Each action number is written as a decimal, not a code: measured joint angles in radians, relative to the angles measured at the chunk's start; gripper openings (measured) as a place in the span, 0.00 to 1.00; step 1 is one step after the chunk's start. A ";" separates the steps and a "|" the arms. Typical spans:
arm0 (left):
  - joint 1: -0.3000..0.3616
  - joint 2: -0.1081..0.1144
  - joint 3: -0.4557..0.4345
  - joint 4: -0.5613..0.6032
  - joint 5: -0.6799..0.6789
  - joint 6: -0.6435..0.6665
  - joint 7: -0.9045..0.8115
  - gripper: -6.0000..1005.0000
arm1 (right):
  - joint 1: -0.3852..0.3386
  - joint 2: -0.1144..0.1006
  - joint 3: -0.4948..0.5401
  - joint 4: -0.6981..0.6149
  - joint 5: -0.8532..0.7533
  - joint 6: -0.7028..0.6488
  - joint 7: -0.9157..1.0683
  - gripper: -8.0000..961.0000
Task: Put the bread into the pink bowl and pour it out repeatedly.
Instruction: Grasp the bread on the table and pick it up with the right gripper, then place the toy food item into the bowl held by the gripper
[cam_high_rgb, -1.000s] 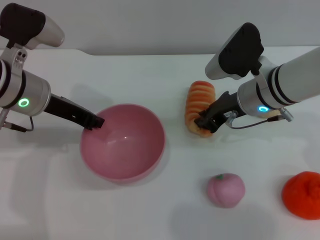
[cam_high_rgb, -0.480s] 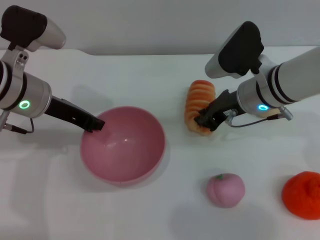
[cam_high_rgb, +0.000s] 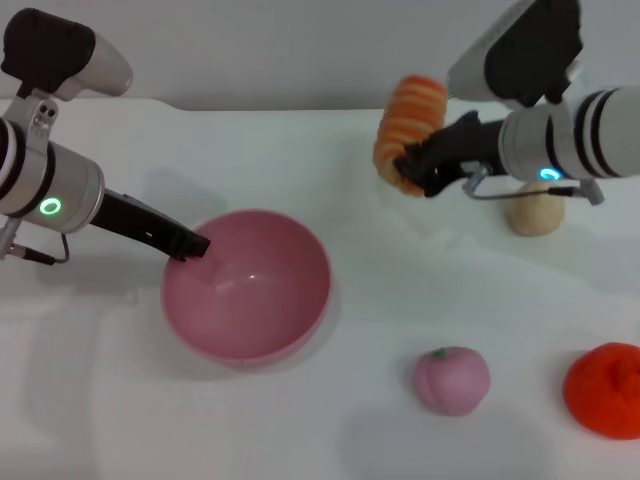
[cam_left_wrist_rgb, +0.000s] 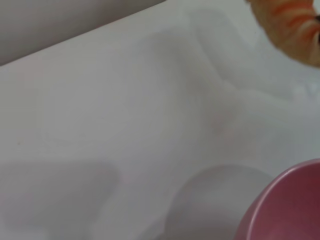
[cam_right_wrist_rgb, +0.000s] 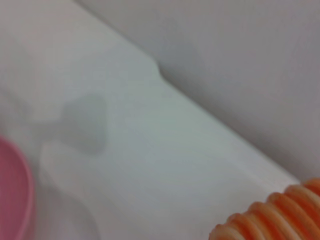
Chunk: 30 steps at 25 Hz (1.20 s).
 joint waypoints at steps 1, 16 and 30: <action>-0.002 0.000 0.000 0.000 0.000 -0.001 0.000 0.05 | -0.017 0.000 -0.013 -0.041 0.000 -0.007 0.010 0.15; -0.025 0.003 -0.001 -0.004 0.008 -0.031 -0.009 0.05 | -0.145 0.004 -0.315 -0.466 -0.008 -0.029 0.119 0.13; -0.049 0.003 -0.001 -0.004 0.009 -0.048 -0.007 0.05 | -0.128 0.003 -0.414 -0.383 0.012 -0.036 0.126 0.13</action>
